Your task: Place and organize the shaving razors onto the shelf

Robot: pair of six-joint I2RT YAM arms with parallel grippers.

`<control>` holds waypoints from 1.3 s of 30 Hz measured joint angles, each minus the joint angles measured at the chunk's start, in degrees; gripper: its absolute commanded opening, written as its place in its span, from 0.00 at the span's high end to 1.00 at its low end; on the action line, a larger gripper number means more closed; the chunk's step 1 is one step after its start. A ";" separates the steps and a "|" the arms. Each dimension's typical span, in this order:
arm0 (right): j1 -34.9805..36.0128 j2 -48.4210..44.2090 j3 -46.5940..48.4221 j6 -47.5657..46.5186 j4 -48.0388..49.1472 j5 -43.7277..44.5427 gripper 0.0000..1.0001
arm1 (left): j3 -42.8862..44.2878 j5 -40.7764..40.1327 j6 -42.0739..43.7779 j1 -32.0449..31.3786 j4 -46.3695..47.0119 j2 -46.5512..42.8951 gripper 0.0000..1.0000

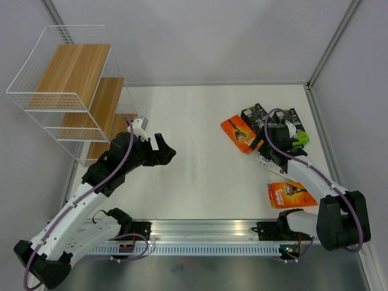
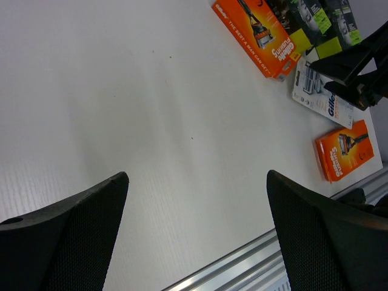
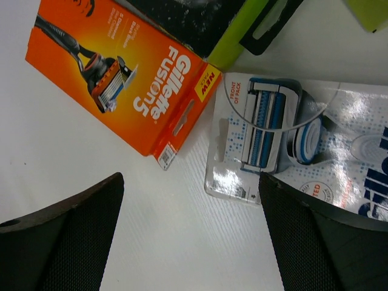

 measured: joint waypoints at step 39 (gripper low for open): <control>-1.60 20.24 -5.33 12.39 28.61 -1.99 0.90 | -0.68 6.08 0.13 0.00 1.77 7.10 0.00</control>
